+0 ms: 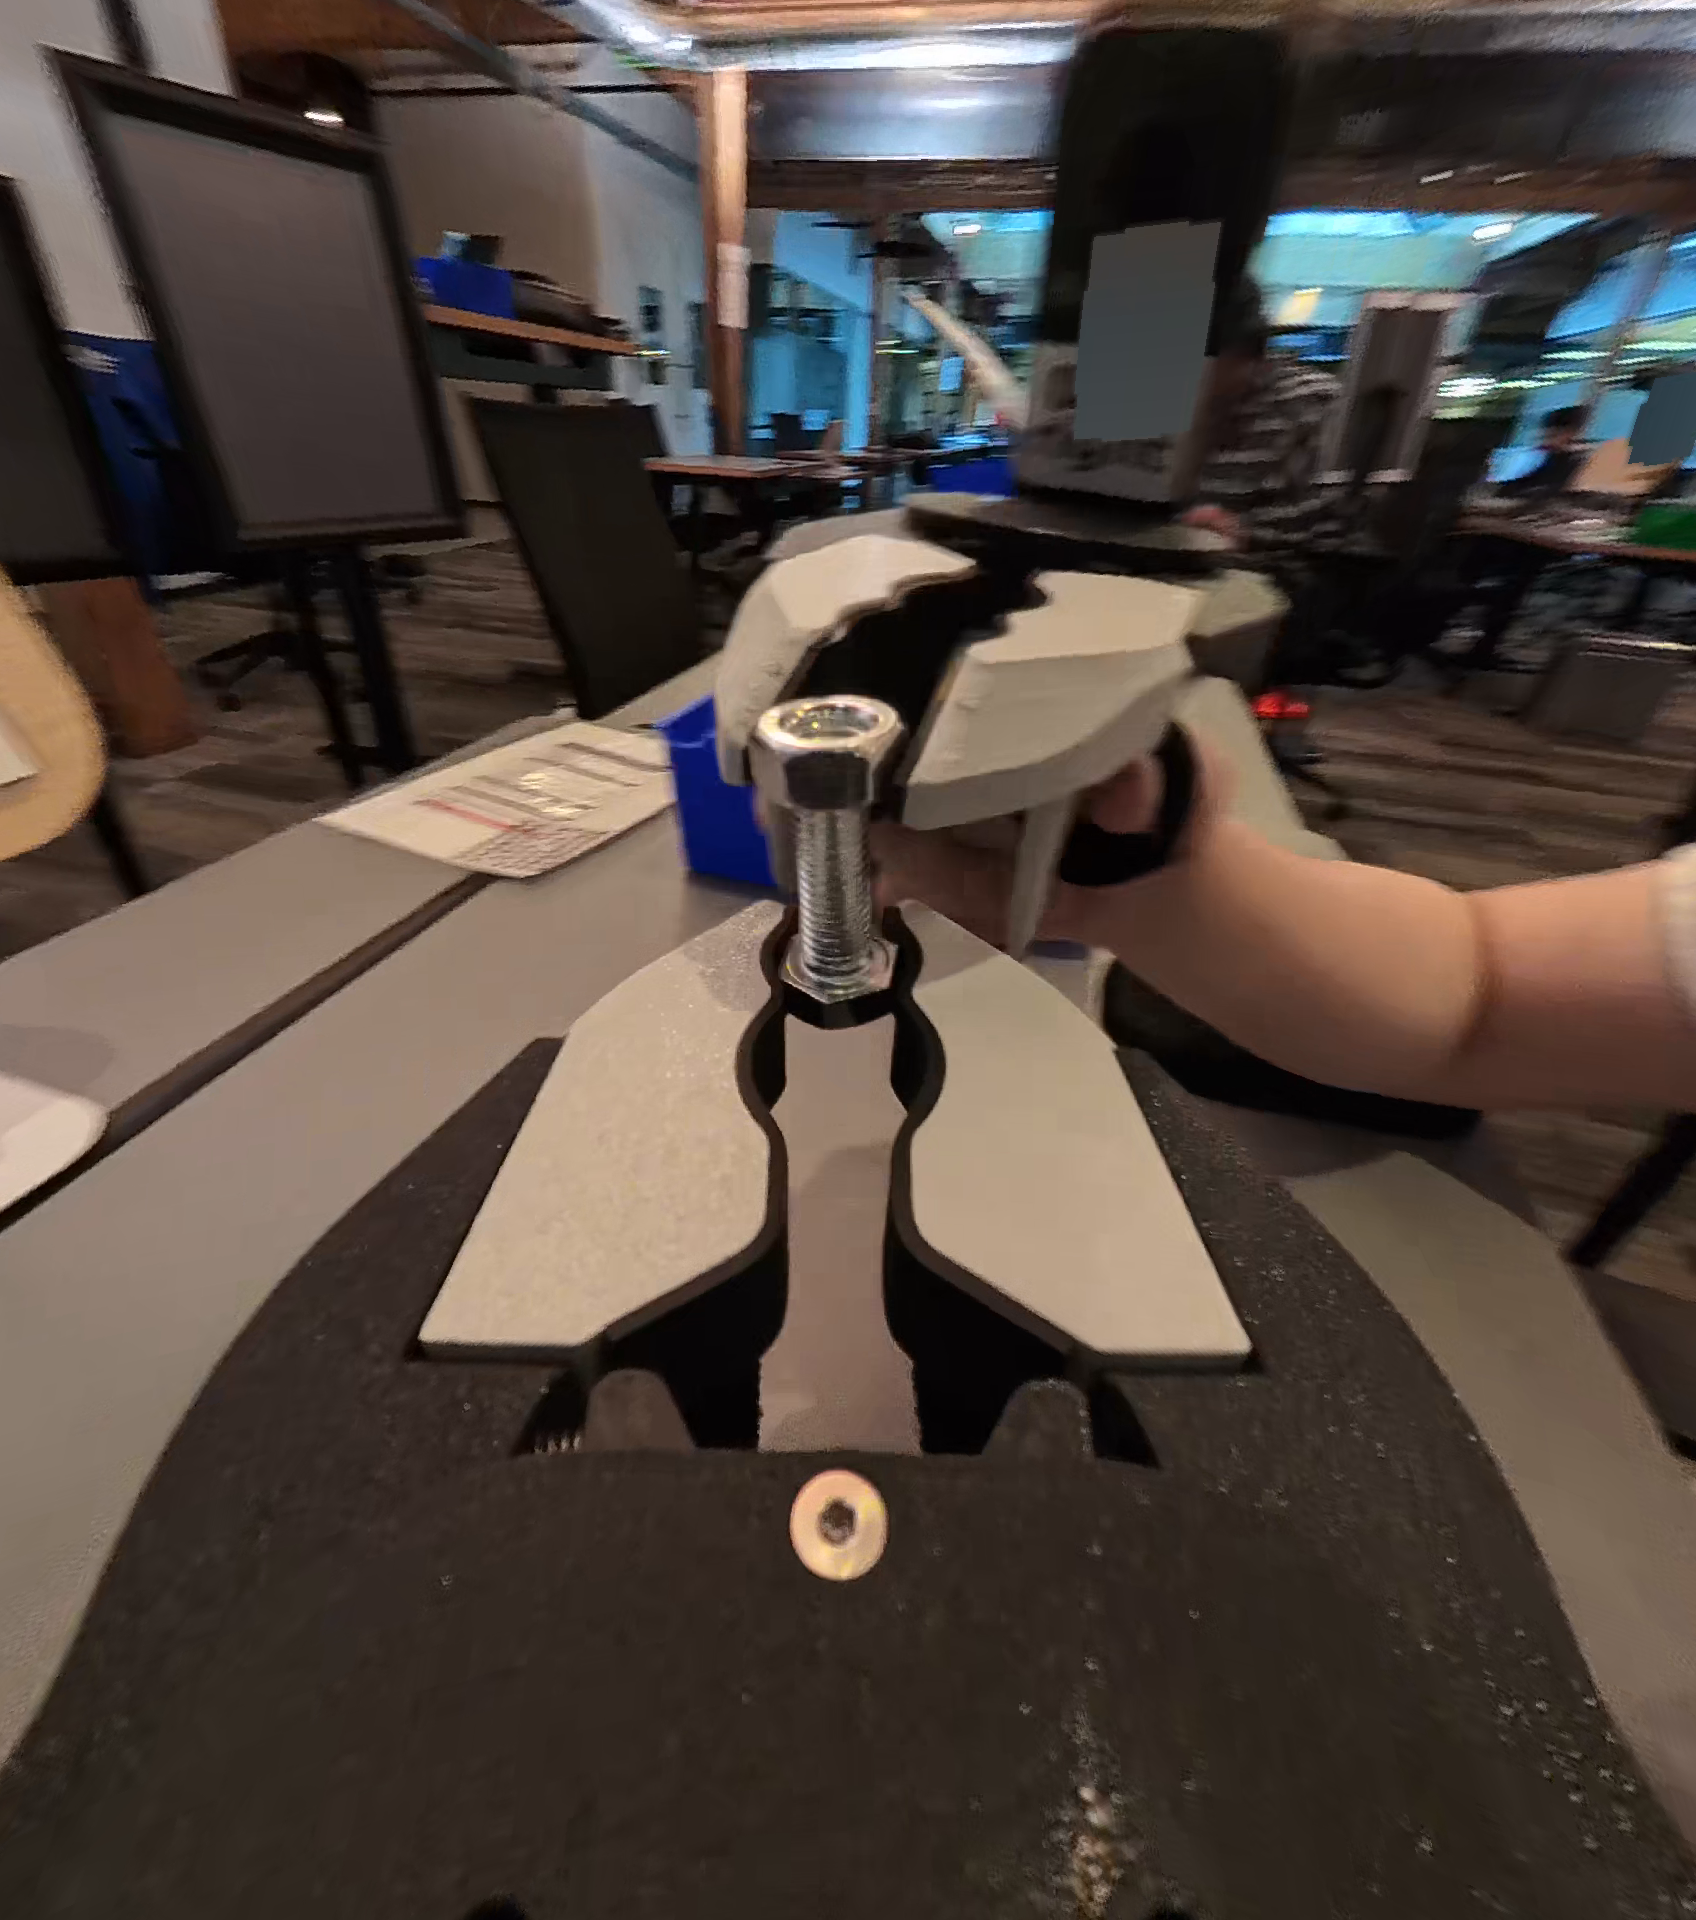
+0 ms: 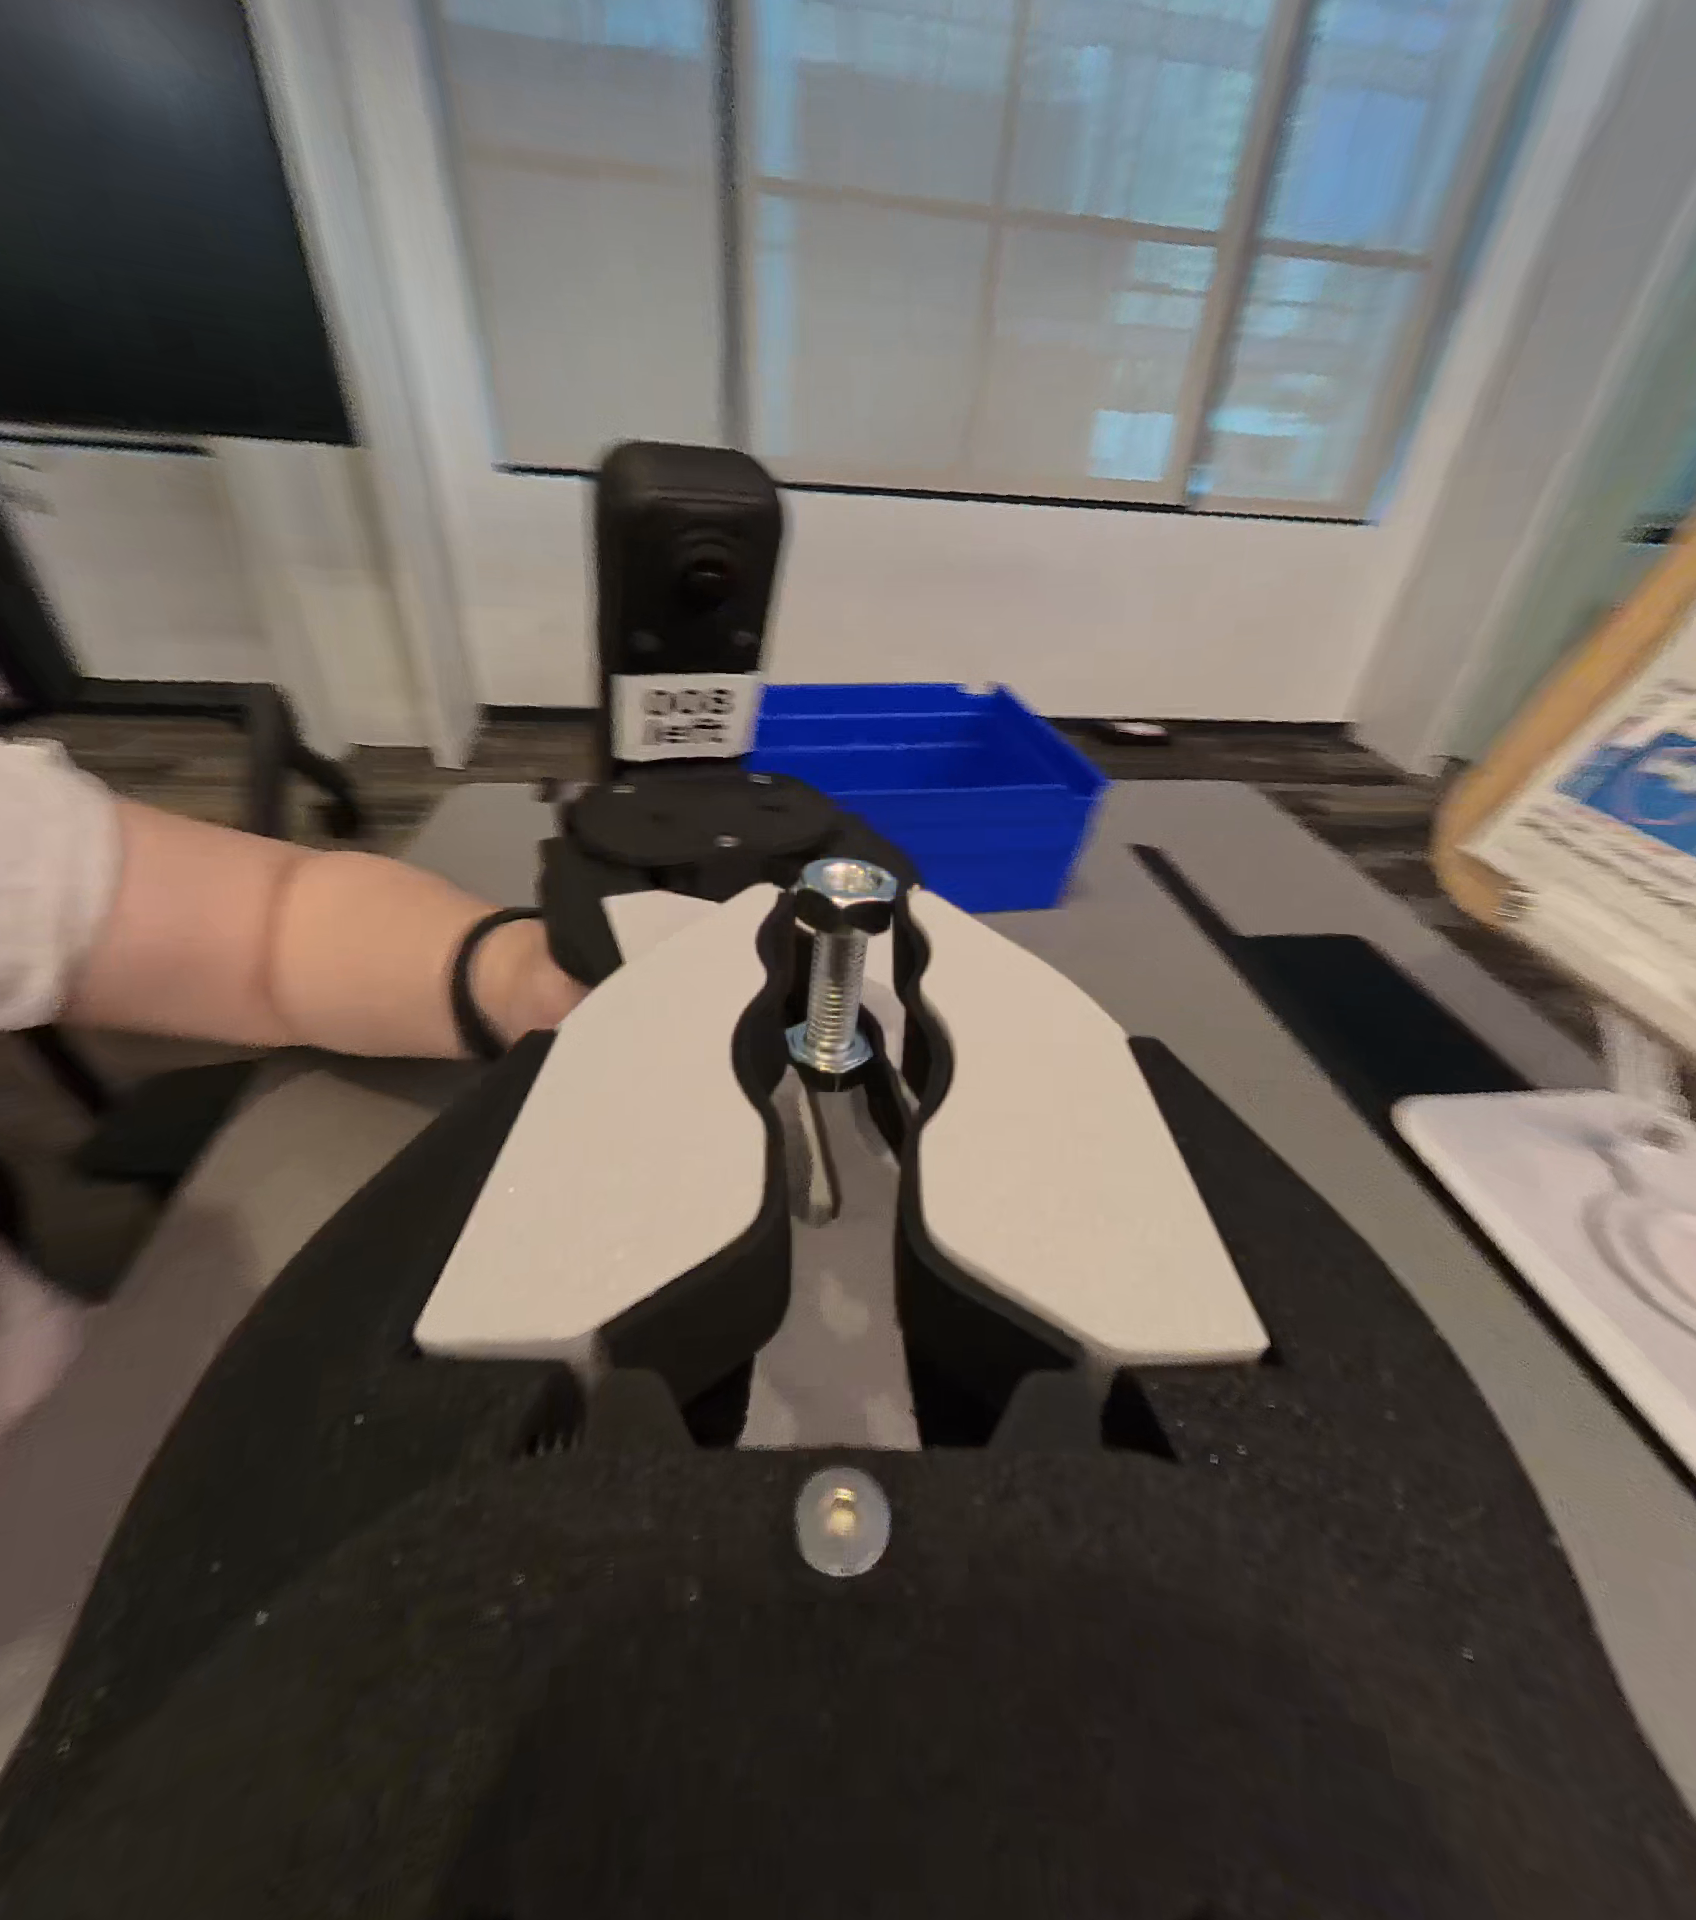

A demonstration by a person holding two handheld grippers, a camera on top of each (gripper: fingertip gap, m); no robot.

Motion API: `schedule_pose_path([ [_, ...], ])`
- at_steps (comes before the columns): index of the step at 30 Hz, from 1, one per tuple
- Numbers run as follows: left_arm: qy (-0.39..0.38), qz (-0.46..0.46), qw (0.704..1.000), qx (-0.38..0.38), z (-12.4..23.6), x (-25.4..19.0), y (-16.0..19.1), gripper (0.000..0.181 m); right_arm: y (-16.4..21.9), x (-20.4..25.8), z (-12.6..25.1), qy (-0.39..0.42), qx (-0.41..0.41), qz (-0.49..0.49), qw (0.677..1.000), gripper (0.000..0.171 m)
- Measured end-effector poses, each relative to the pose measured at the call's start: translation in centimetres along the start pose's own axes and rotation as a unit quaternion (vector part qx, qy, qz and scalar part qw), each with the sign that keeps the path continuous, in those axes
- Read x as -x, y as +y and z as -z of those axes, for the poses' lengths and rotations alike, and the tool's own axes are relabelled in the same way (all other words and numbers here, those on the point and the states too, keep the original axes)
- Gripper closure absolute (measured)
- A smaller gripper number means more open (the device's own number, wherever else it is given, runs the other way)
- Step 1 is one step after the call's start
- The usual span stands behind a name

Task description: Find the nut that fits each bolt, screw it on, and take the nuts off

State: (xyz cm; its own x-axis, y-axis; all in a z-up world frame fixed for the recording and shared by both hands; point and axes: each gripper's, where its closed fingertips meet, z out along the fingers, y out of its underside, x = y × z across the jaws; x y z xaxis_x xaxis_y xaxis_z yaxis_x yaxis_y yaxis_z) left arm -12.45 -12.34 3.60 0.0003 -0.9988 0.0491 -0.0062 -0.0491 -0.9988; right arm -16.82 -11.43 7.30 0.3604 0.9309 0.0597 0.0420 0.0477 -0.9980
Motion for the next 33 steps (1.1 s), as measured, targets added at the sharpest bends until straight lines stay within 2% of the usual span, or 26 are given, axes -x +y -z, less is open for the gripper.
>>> schedule_pose_path([
  [3,0.104,0.016,0.994,0.012,-0.3,-3.1,0.1,0.167,-0.3,2.0,1.4,-0.135,-0.022,-0.045,0.99,0.154],
  [7,0.215,0.038,0.976,0.019,-0.3,-6.7,0.4,0.166,-0.2,4.6,2.9,-0.276,-0.05,-0.091,0.956,0.154],
  [10,0.242,0.042,0.969,0.011,-0.2,-7.7,0.4,0.167,-0.3,5.5,3.1,-0.309,-0.067,-0.095,0.944,0.154],
  [18,0.269,0.062,0.961,0.004,0.0,-8.3,0.1,0.167,-0.6,5.8,3.3,-0.308,-0.084,-0.067,0.945,0.154],
  [21,0.23,0.052,0.972,0.002,-0.2,-7.1,0.1,0.167,-0.6,4.8,2.8,-0.275,-0.084,-0.076,0.955,0.154],
  [22,0.204,0.048,0.978,0.004,-0.3,-6.3,0.1,0.167,-0.5,4.0,2.5,-0.242,-0.083,-0.073,0.964,0.143],
  [23,0.164,0.037,0.986,0.008,-0.6,-5.1,0.3,0.167,-0.7,3.2,2.3,-0.209,-0.082,-0.069,0.972,0.132],
  [26,0.027,-0.013,0.999,0.029,-0.8,-1.2,1.2,0.167,-1.4,1.4,2.1,-0.118,-0.083,-0.026,0.989,0.128],
  [30,-0.12,-0.064,0.99,0.04,0.1,2.7,1.6,0.167,-1.3,-1.5,1.1,0.075,-0.046,0.074,0.993,0.131],
  [33,-0.187,-0.093,0.977,0.04,0.9,4.2,1.4,0.167,-0.2,-2.3,0.0,0.163,0.002,0.118,0.98,0.129],
])
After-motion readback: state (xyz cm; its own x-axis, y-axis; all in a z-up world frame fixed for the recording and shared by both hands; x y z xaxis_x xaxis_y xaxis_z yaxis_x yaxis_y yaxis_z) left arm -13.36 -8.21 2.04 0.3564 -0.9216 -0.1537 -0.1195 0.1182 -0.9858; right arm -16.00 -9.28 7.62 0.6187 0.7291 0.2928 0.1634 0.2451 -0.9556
